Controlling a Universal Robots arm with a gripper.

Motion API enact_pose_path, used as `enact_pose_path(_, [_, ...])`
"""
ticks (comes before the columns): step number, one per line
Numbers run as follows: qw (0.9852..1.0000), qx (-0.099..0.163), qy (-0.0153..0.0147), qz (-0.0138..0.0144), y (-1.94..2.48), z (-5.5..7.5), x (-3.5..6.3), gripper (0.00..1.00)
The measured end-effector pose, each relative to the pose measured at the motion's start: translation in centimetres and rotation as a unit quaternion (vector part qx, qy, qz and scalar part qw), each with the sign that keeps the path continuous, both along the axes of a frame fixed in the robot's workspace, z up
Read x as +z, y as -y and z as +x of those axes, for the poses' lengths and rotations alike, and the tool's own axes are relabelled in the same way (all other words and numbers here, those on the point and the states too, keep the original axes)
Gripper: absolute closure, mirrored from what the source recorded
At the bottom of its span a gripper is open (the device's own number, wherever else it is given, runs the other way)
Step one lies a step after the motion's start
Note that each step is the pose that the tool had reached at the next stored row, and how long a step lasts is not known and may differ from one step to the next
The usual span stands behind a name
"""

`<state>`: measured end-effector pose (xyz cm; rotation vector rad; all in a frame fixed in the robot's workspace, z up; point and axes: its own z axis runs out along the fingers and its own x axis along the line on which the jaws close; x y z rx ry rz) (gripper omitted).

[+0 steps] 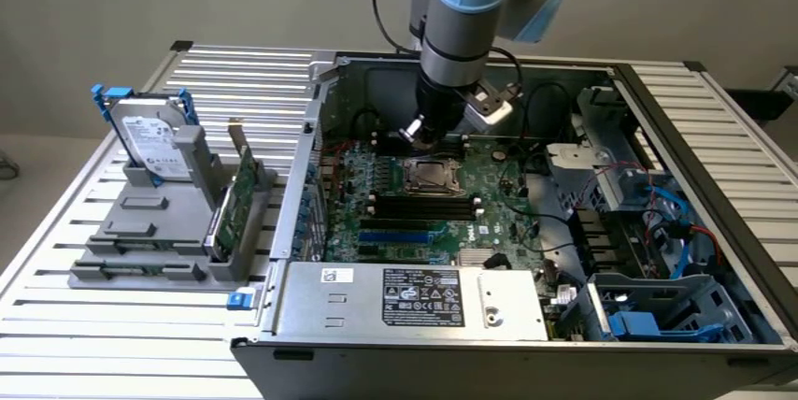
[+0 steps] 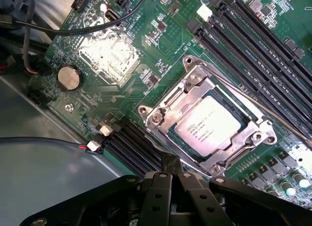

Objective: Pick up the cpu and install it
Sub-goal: 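Close the cpu cover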

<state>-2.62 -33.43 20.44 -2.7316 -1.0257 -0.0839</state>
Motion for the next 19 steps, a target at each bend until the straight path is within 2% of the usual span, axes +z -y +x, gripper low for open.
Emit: enact_pose_path(19, [0.9999, 0.009, -0.0001, -0.0105, -0.02, 0.68, -0.53, 0.89])
